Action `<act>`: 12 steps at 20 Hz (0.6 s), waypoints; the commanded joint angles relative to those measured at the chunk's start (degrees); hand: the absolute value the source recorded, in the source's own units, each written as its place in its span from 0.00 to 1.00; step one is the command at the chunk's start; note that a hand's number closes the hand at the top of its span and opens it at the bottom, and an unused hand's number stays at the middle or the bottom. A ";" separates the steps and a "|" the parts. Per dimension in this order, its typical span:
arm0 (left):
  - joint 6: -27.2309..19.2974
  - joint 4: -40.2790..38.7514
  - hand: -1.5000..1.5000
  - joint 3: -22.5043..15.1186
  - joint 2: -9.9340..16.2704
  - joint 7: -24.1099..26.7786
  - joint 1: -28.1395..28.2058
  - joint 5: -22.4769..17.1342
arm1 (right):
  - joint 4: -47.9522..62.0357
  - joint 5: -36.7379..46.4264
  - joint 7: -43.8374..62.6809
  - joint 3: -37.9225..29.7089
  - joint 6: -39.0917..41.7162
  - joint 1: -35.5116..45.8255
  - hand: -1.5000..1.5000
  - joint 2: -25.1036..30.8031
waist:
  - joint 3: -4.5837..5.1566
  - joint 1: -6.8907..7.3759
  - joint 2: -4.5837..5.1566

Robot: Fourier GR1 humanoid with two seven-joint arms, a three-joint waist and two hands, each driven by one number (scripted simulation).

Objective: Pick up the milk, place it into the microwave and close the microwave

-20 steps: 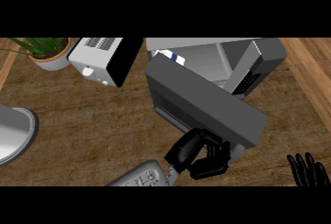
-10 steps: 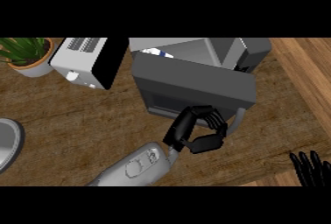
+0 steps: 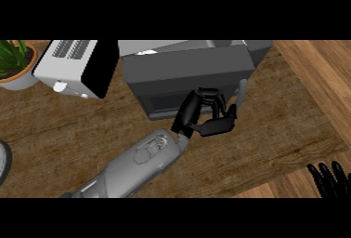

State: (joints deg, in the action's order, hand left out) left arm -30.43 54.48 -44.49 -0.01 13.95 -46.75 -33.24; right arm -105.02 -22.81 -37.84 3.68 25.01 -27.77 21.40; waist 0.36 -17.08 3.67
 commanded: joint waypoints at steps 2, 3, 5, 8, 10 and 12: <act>0.27 -4.06 1.00 3.22 0.01 2.95 -4.66 -3.56 | -2.52 -2.35 0.47 -0.02 1.71 -0.56 0.00 0.96 | -0.02 -1.79 0.56; -0.07 -4.92 1.00 3.26 0.01 2.98 -5.36 -4.09 | -2.66 -2.47 0.49 -0.95 2.03 -0.61 0.00 2.01 | -0.09 -2.23 0.48; 0.61 -6.32 1.00 3.74 0.01 3.38 -7.02 -5.25 | -3.30 -2.51 1.36 0.34 2.18 -0.36 0.00 1.89 | -0.13 -2.39 0.86; 0.81 -8.92 1.00 4.62 0.01 4.67 -8.36 -6.40 | -4.58 -3.52 1.57 -0.16 2.72 -0.39 0.00 2.75 | -0.16 -3.13 1.19; 0.78 -9.01 1.00 4.51 0.01 5.46 -8.95 -7.46 | -4.88 -3.97 1.82 0.22 2.85 -0.57 0.00 2.68 | -0.23 -3.82 1.21; 0.94 -9.85 1.00 4.56 0.01 6.64 -8.53 -7.95 | -5.74 -4.36 2.25 0.46 3.01 -1.06 0.00 2.97 | -0.18 -3.91 1.33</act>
State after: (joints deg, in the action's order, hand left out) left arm -30.45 48.13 -41.39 0.09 19.57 -52.02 -39.65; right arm -109.64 -26.37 -35.44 3.74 26.69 -28.56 23.96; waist 0.21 -20.07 4.40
